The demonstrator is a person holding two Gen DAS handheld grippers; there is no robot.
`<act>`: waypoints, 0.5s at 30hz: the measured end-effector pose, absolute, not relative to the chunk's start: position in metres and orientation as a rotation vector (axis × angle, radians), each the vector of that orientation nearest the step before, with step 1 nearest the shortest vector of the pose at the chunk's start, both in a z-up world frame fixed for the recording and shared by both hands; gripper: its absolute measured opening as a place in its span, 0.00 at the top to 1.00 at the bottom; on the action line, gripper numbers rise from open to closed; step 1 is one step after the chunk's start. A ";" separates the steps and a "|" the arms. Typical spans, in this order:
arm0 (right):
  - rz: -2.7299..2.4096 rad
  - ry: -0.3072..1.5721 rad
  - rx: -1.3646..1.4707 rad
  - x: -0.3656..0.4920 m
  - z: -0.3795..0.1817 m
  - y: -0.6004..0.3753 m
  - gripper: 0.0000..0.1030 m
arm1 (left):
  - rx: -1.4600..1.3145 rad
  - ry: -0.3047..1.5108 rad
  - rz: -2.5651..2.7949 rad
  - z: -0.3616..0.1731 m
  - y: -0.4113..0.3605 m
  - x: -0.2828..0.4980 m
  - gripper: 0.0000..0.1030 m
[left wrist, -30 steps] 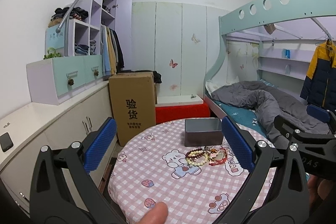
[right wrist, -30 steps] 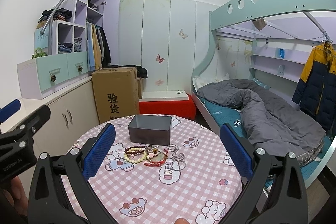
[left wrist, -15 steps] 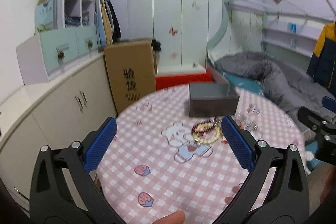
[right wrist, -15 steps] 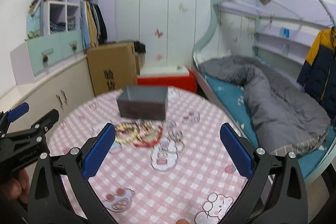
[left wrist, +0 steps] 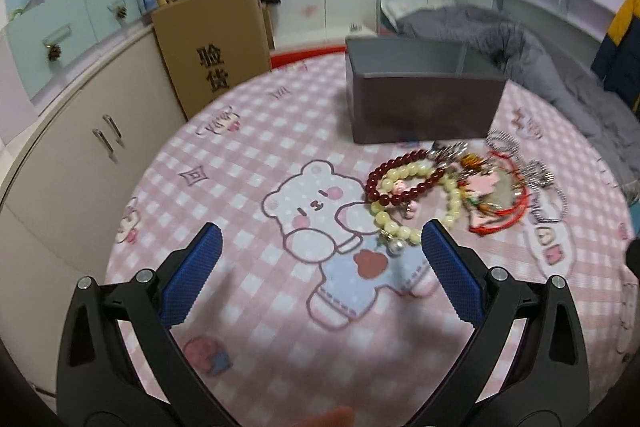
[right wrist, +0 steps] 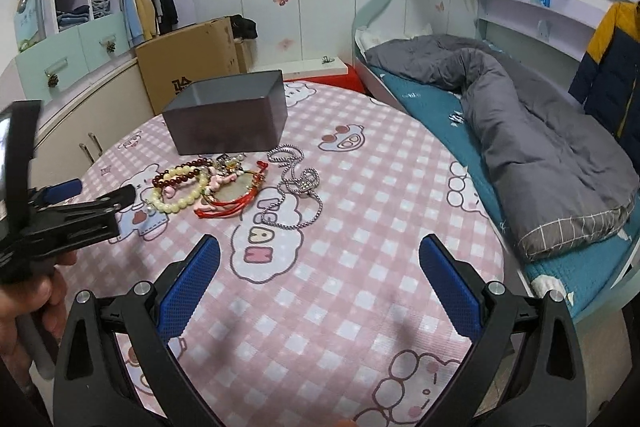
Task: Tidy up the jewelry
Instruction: 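Grasp the cream bead bracelet with the left gripper and lift it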
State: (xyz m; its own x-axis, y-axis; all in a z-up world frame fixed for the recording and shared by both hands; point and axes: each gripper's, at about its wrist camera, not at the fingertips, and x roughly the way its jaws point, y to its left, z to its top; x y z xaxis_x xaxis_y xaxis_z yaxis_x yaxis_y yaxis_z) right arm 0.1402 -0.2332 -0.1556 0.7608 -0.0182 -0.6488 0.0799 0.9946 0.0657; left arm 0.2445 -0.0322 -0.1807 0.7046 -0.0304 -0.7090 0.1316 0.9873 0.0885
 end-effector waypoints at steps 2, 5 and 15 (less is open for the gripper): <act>-0.052 0.710 0.093 0.142 -0.157 -0.234 0.07 | 0.143 0.814 -0.080 -0.188 -0.034 0.256 0.06; -0.053 0.708 0.094 0.142 -0.158 -0.236 0.07 | 0.135 0.860 -0.095 -0.199 -0.035 0.270 0.06; -0.049 0.705 0.090 0.137 -0.154 -0.232 0.07 | 0.113 0.888 -0.250 -0.197 -0.044 0.274 0.82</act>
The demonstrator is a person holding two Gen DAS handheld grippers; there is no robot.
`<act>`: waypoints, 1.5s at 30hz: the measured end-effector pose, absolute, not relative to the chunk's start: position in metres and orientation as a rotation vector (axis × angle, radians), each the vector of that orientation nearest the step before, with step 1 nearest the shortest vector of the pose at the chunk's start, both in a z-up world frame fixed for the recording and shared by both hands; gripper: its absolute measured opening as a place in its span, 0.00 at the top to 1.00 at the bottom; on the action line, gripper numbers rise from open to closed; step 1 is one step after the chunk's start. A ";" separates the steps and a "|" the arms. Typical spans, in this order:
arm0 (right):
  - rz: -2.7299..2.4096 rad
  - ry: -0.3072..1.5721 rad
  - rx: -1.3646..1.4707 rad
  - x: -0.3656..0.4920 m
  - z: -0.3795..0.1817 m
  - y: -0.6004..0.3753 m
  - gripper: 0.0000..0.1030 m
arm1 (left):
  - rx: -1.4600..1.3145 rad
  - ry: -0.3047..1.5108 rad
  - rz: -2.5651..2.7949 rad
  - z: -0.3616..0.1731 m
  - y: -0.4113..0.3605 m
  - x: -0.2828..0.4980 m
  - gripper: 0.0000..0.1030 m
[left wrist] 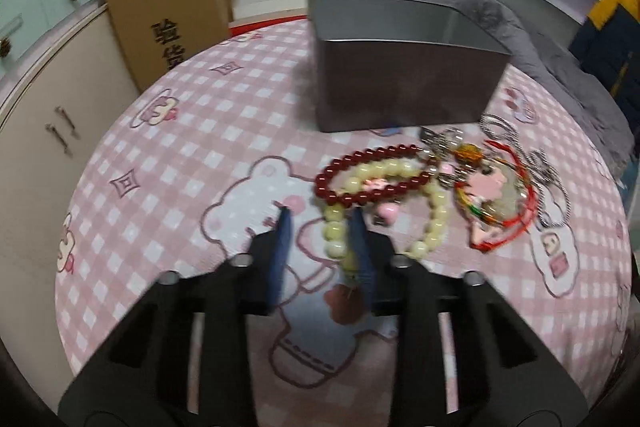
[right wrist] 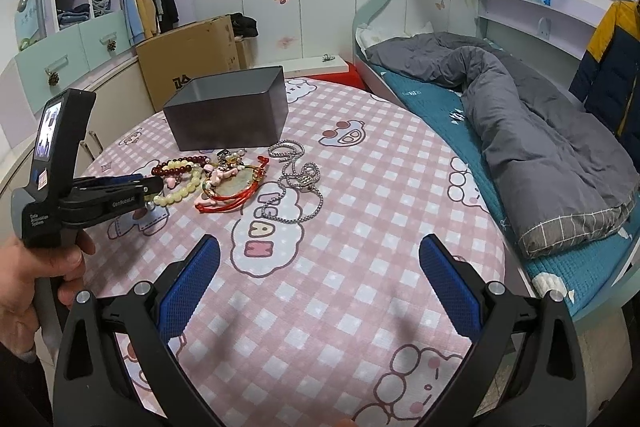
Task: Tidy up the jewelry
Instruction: 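Grasp the cream bead bracelet with the left gripper and lift it, then carry the cream bracelet into the grey tin and open the left gripper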
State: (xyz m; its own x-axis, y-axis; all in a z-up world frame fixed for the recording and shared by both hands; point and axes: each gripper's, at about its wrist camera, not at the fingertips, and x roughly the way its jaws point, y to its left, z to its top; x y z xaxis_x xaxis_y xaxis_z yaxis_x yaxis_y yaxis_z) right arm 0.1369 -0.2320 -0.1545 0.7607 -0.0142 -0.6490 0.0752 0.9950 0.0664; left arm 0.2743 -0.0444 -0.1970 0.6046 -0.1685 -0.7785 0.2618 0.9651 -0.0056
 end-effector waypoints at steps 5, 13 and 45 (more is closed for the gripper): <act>-0.041 0.700 0.081 0.135 -0.151 -0.227 0.07 | 0.029 0.877 -0.353 -0.191 -0.036 0.259 0.91; -0.020 0.689 0.069 0.129 -0.146 -0.216 0.07 | -0.064 0.781 -0.423 -0.157 -0.015 0.224 0.91; 0.506 0.888 -0.134 0.230 -0.191 -0.079 0.91 | -0.135 0.643 -0.324 -0.128 0.063 0.174 0.91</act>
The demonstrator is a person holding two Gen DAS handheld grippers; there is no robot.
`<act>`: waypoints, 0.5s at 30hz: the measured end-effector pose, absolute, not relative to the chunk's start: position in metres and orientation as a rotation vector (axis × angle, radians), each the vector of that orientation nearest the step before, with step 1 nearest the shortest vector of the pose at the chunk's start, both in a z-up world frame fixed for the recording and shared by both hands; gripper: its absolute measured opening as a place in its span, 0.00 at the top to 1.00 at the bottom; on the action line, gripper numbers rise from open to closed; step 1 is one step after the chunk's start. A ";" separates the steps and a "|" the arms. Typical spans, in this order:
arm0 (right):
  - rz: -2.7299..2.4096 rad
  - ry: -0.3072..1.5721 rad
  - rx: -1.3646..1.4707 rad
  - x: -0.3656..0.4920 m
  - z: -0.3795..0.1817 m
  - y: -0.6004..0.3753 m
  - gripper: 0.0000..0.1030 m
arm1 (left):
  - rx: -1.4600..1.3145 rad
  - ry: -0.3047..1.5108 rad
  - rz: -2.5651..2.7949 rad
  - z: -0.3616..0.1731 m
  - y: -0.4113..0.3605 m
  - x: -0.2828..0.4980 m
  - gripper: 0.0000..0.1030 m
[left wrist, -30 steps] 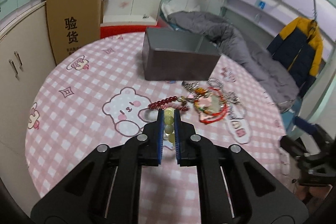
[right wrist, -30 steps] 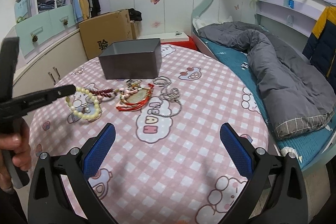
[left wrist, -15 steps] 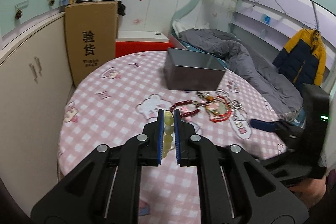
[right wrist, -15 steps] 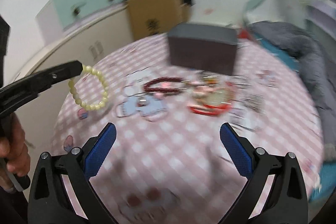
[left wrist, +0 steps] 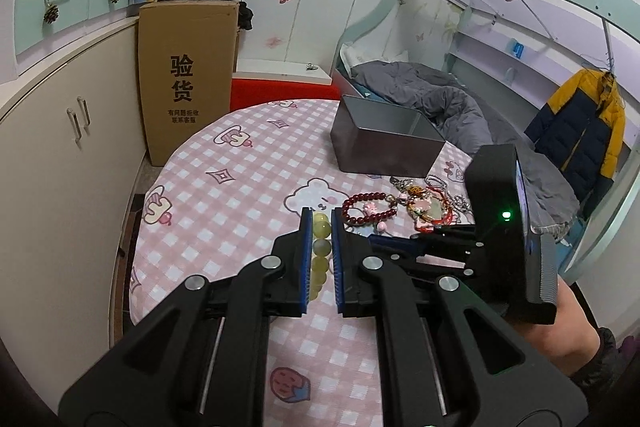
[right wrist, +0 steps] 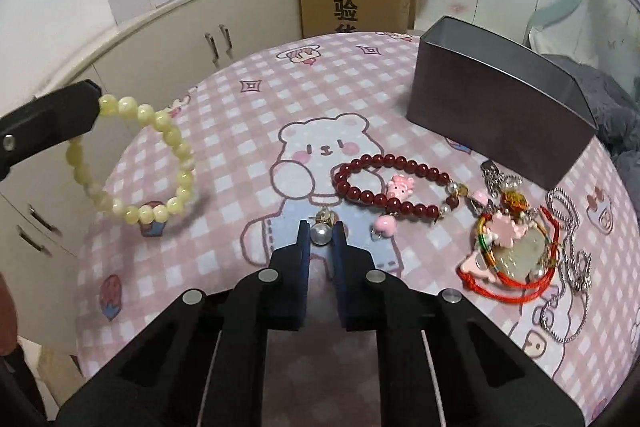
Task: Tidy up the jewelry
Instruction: 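Carry the cream bracelet into the grey tin and open the left gripper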
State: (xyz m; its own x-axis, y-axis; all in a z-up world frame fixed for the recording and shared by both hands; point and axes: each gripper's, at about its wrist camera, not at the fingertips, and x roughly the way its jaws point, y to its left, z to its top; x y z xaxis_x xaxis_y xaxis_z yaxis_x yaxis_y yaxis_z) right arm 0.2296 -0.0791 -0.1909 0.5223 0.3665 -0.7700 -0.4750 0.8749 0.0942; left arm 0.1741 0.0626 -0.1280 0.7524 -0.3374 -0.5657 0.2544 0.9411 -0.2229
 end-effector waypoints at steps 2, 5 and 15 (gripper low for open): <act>0.525 0.872 -0.101 0.221 -0.182 -0.087 0.91 | -0.141 0.639 -0.336 -0.125 0.061 0.174 0.91; 0.545 0.825 -0.054 0.210 -0.157 -0.105 0.91 | -0.139 0.626 -0.351 -0.119 0.058 0.174 0.91; 0.533 0.635 0.021 0.214 -0.051 -0.167 0.91 | -0.099 0.514 -0.426 -0.055 0.032 0.195 0.91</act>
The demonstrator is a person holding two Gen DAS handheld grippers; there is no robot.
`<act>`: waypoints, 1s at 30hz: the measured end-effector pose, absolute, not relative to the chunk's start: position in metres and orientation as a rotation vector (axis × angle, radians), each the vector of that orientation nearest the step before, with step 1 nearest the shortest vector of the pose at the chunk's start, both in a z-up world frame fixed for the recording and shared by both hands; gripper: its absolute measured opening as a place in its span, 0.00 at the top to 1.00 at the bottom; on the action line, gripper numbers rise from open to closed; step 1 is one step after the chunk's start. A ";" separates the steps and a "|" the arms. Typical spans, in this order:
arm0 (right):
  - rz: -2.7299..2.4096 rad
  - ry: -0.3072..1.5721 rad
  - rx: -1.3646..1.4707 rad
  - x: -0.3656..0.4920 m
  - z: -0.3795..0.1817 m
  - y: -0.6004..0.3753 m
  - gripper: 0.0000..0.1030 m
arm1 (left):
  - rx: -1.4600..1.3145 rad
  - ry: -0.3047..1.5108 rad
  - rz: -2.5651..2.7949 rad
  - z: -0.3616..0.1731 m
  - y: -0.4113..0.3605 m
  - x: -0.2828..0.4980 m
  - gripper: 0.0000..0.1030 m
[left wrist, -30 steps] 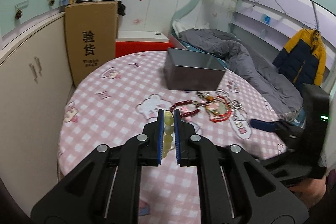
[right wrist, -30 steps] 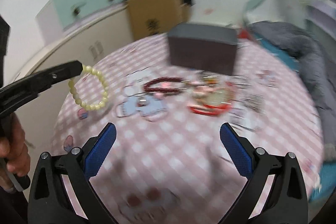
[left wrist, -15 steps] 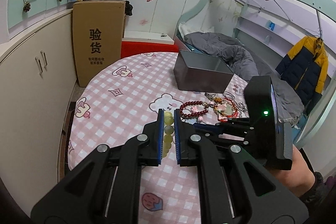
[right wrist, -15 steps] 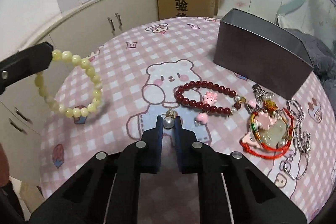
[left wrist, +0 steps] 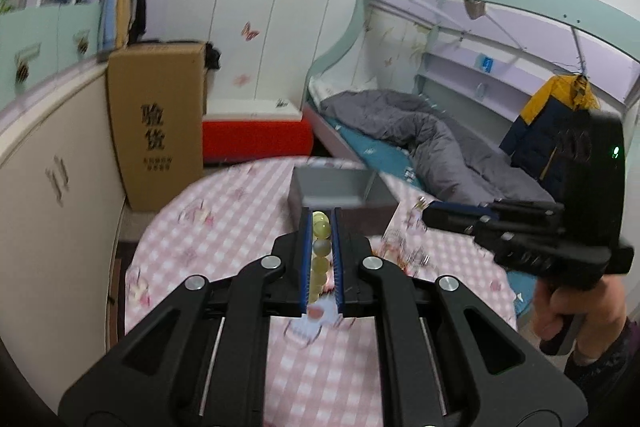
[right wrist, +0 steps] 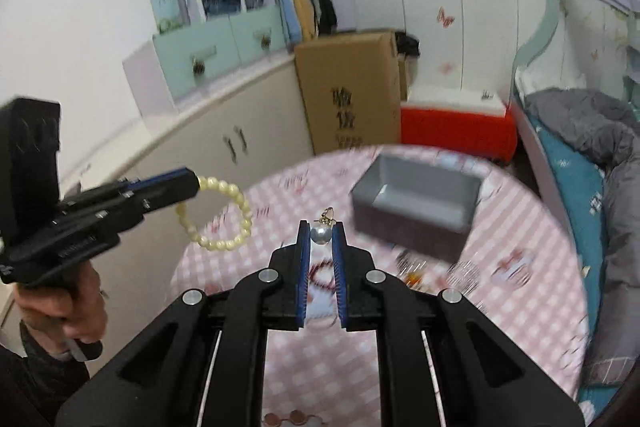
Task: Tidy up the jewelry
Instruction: 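Carry the cream bracelet into the grey tin and open the left gripper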
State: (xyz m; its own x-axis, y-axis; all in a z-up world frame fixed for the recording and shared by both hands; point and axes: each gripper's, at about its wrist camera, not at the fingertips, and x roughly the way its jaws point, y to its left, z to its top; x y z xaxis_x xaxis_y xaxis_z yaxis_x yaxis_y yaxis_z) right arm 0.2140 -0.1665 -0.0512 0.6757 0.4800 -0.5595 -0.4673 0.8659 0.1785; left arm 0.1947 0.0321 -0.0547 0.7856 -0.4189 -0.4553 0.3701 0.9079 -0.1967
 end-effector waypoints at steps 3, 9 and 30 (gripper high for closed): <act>0.509 0.605 0.018 0.227 -0.032 -0.174 0.91 | -0.111 0.503 -0.460 -0.039 0.024 0.213 0.91; 0.460 0.655 0.028 0.286 -0.028 -0.189 0.91 | -0.114 0.535 -0.485 -0.024 -0.001 0.268 0.91; 0.271 0.728 0.206 0.344 -0.066 -0.231 0.08 | -0.120 0.595 -0.300 -0.044 -0.023 0.339 0.09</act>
State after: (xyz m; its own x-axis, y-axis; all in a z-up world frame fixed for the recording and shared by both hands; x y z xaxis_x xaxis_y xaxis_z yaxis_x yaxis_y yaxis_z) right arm 0.3437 -0.2313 -0.0657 0.7140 0.3137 -0.6259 -0.1718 0.9452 0.2778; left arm 0.3389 -0.0229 -0.0443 0.7863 -0.3124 -0.5330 0.2437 0.9496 -0.1970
